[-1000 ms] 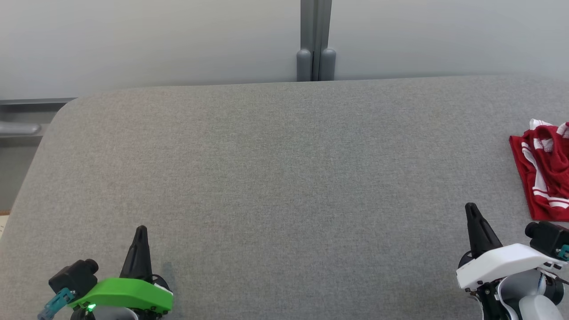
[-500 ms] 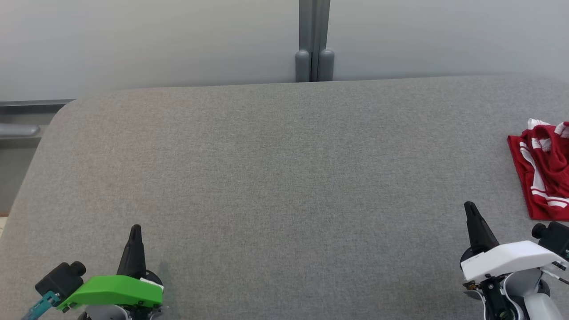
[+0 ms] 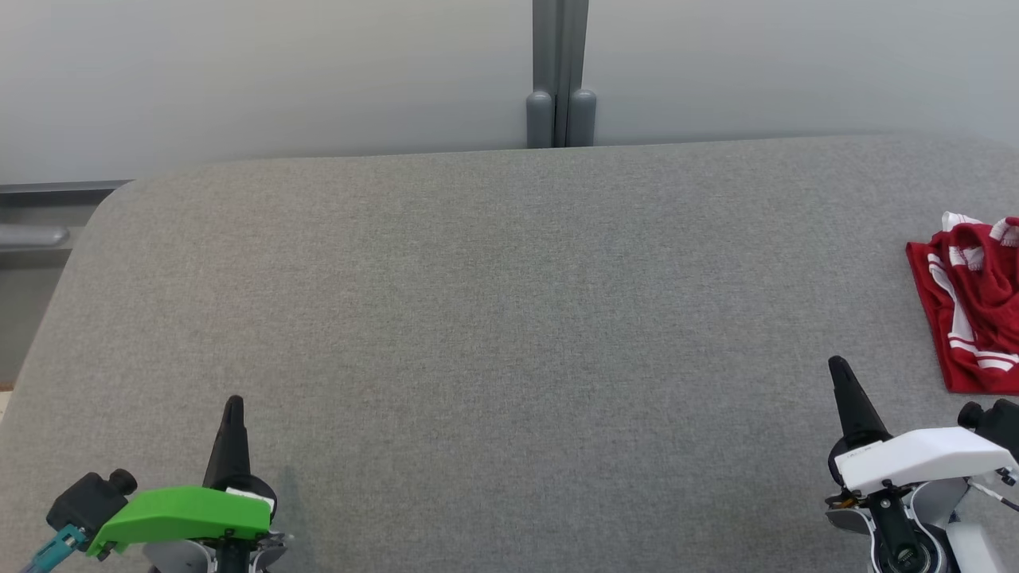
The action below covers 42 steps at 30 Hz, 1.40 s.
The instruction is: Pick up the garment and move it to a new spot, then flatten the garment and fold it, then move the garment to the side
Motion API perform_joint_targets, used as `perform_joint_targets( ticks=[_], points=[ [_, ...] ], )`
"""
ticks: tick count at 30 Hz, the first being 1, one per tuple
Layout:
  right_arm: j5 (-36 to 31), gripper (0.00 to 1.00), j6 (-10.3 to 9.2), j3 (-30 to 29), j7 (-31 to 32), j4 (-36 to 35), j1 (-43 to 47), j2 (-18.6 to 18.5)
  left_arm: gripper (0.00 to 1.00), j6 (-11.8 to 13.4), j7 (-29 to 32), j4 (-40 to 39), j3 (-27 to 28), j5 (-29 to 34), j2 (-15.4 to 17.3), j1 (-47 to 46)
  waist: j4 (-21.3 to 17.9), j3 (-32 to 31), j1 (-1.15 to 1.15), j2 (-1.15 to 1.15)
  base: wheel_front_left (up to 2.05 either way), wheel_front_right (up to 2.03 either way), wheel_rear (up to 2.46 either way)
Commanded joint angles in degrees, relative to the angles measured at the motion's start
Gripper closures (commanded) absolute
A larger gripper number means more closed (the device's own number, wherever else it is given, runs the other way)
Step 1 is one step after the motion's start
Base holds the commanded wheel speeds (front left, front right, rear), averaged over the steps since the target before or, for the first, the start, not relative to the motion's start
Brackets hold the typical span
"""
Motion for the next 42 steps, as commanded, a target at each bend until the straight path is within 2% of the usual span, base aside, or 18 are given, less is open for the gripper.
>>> perform_joint_targets(
  ticks=[1, 42],
  points=[
    [1.93, 1.0, -0.04, -0.25, 0.29, -0.34, -1.39, -0.03, 1.0, -0.14, 0.4, -0.78, 0.44, -1.78, 0.23, -1.5, -0.02, -0.01, 0.0, 0.0, 0.0, 0.0, 0.0],
    [25.13, 1.0, -0.05, -0.75, 2.84, 1.81, -2.87, 0.65, 1.0, -0.25, 6.31, -2.58, 3.26, -22.11, -0.14, -2.08, -0.65, -0.38, 0.0, 0.0, 0.0, 0.0, 0.0]
  ],
)
